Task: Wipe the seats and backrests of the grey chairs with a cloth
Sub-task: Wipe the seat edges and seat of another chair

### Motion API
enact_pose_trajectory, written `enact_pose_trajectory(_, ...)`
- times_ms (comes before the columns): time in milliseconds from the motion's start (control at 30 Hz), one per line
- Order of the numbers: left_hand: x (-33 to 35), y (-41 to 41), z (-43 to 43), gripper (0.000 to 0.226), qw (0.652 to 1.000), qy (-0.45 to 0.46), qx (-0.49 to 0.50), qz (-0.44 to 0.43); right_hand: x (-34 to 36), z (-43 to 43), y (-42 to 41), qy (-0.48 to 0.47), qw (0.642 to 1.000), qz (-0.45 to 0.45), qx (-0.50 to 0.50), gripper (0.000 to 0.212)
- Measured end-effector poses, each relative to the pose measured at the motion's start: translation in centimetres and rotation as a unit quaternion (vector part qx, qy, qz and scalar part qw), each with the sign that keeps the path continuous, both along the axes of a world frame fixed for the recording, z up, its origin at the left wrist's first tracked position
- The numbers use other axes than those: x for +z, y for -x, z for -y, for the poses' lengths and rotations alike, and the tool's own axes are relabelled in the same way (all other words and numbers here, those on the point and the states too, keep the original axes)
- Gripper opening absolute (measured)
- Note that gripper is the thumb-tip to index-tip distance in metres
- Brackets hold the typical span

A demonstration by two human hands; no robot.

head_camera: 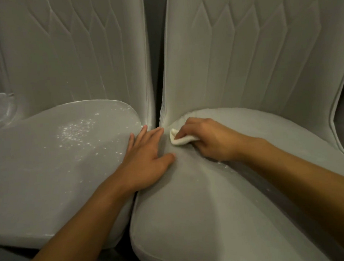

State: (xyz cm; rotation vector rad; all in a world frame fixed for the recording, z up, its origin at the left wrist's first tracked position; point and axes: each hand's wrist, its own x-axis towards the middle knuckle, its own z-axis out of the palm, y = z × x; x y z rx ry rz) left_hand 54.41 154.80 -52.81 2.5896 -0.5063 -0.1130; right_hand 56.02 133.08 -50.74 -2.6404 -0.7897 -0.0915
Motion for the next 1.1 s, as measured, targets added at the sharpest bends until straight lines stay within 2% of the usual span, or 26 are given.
enact_pose_trajectory(67, -0.1, -0.1, 0.0, 0.067, 1.0, 0.004, 0.002, 0.001, 0.9, 1.1, 0.6, -0.007, 0.999, -0.027, 0.017, 0.036)
enact_pose_trajectory(100, -0.2, -0.1, 0.0, 0.064, 1.0, 0.004, -0.002, 0.008, 1.1, 1.8, 0.2, -0.009, 1.0, -0.016, -0.006, 0.037)
enact_pose_trajectory(200, -0.5, -0.1, -0.2, 0.064, 0.999, 0.012, -0.018, 0.037, 0.2, 4.3, -3.8, -0.025, 0.98, 0.056, -0.19, 0.038)
enact_pose_trajectory(267, -0.7, 0.0, -0.4, 0.069, 0.998, 0.022, -0.016, 0.049, -0.7, 4.4, -5.9, -0.032, 0.958, 0.038, -0.283, 0.034)
enact_pose_trajectory(300, -0.7, 0.0, -0.4, 0.072, 0.998, 0.024, -0.016, 0.054, -1.1, 3.9, -6.7, -0.011, 0.958, 0.022, -0.285, 0.031)
enact_pose_trajectory(400, -1.0, -0.4, -0.4, 0.07, 0.997, 0.046, -0.015, 0.064, -1.0, 1.0, -6.8, 0.058, 0.973, 0.012, -0.224, 0.026)
enact_pose_trajectory(533, -0.7, -0.6, -0.5, 0.061, 0.982, 0.161, 0.047, 0.087, -0.2, -1.6, -4.1, 0.075, 0.995, 0.031, -0.066, 0.039)
enact_pose_trajectory(667, -0.8, -0.8, -0.8, 0.06, 0.984, 0.15, 0.045, 0.079, 0.7, -1.2, -0.4, 0.0, 0.999, -0.016, 0.047, 0.045)
enact_pose_trajectory(733, -0.9, -0.7, -0.7, 0.059, 0.987, 0.137, 0.032, 0.077, 1.3, -0.1, -0.2, -0.019, 0.999, -0.021, 0.037, 0.044)
enact_pose_trajectory(867, -0.9, -0.2, -0.6, 0.058, 0.986, 0.14, 0.041, 0.077, 0.9, 0.8, -1.4, -0.022, 0.996, 0.038, -0.082, 0.037)
enact_pose_trajectory(1000, -1.0, -0.3, -0.7, 0.052, 0.983, 0.154, 0.034, 0.096, 1.3, -0.2, 1.4, 0.059, 0.998, 0.009, 0.01, 0.061)
enact_pose_trajectory(1033, -0.9, -0.4, -0.7, 0.048, 0.981, 0.166, 0.035, 0.098, 2.1, 0.2, 2.1, 0.054, 0.998, -0.002, 0.013, 0.067)
enact_pose_trajectory(1100, -0.2, -0.4, -0.7, 0.041, 0.975, 0.194, 0.048, 0.092, 3.4, 2.0, 3.1, -0.012, 0.999, -0.024, -0.016, 0.073)
